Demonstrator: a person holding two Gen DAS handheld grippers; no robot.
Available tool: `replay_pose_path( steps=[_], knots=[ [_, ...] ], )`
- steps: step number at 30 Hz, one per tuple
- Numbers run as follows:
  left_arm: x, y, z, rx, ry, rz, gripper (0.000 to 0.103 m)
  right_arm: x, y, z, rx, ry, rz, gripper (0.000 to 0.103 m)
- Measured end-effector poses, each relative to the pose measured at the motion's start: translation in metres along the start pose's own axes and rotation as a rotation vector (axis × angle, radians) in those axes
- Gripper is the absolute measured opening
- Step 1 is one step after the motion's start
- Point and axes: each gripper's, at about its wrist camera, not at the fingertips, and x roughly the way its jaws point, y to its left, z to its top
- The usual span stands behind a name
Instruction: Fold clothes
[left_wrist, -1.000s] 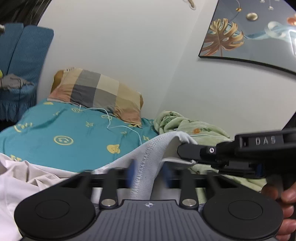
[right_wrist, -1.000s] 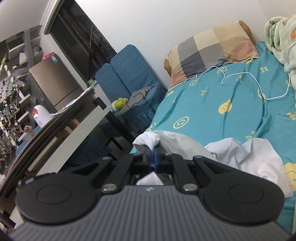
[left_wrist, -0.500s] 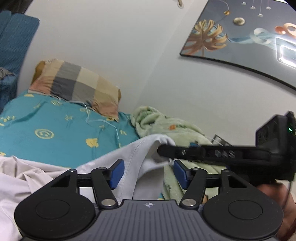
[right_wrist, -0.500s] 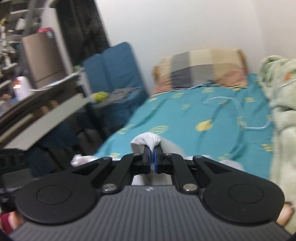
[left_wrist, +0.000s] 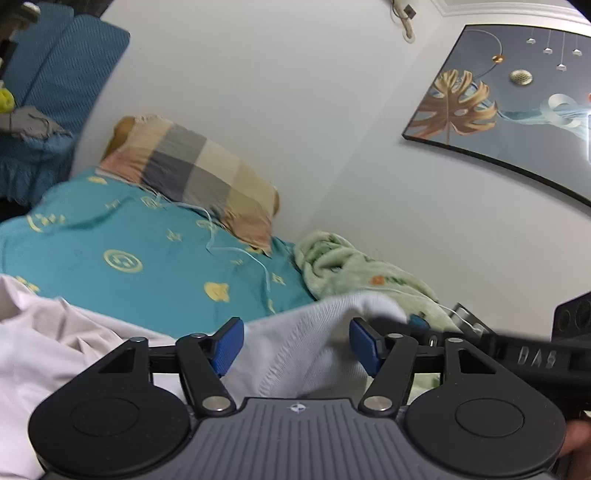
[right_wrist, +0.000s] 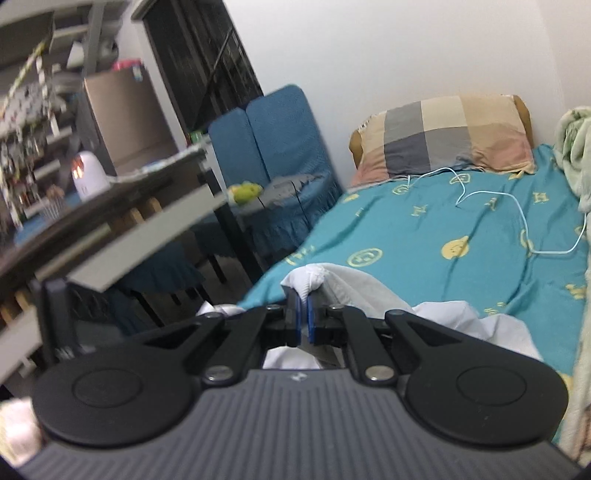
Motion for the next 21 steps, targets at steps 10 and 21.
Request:
replay_pose_path(
  steps=[10,21],
  knots=[
    [0.014,0.025,-0.005,-0.110,-0.001,0.253,0.070,-0.024,0.012,0.005,-0.004,-0.123,0.080,0.007],
    [-0.019,-0.002,0.005,0.065,-0.006,0.373,0.013,0.001,0.014,-0.004,-0.169,-0.104,-0.230,0.007]
  ],
)
